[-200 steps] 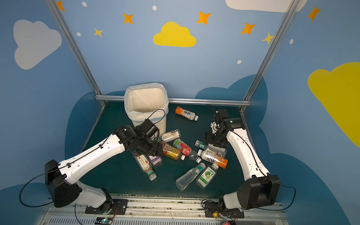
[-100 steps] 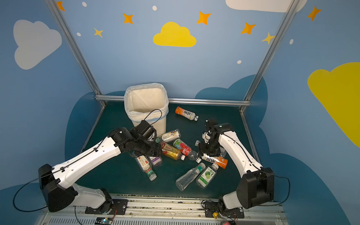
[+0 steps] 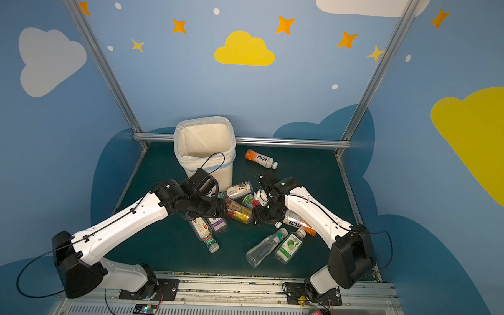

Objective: Throw the plastic bottles in the bin
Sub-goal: Pick up the plastic bottle from the center of the table.

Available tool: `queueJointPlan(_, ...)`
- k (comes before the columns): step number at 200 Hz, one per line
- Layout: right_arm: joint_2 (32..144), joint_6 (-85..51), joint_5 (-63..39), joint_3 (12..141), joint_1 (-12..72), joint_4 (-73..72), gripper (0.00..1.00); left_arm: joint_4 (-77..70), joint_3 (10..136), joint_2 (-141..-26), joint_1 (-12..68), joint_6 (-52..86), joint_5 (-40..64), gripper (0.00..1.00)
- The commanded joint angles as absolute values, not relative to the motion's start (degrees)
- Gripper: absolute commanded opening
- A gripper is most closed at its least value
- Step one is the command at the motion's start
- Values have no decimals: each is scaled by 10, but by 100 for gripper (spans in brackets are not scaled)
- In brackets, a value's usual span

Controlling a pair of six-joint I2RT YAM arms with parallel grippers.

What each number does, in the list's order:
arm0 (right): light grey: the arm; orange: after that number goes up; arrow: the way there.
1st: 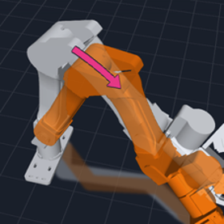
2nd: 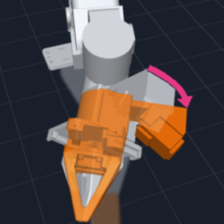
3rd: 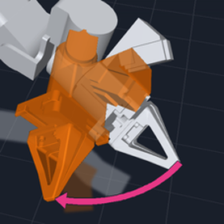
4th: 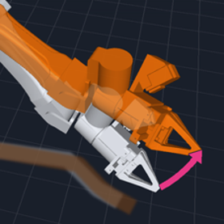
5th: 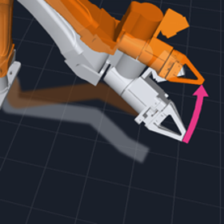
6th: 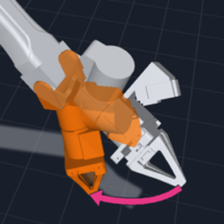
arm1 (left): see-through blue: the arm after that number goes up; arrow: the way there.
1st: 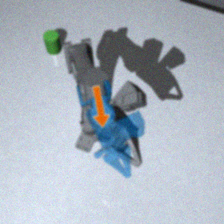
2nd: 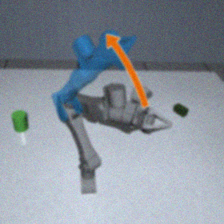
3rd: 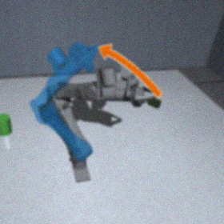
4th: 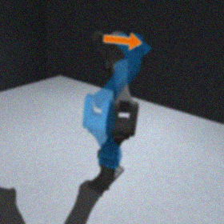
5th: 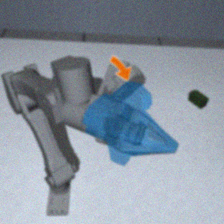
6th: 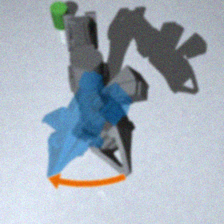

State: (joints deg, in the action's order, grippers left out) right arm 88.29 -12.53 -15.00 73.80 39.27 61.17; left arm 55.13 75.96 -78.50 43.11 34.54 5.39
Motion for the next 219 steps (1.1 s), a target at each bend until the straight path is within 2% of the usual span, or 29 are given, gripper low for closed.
queueJointPlan(1,919,-96,-135,768,420,573,66,569,746,-746,423,352,31,86)
queueJointPlan(66,1055,-53,-67,885,469,581,70,547,603,-616,299,451,74,86)
queueJointPlan(102,1111,-46,-33,932,479,582,72,576,584,-568,256,445,76,86)
queueJointPlan(140,1152,-29,-17,963,485,584,77,580,578,-553,234,440,81,86)
queueJointPlan(219,1212,-14,-1,1004,484,582,79,578,577,-547,213,435,90,86)
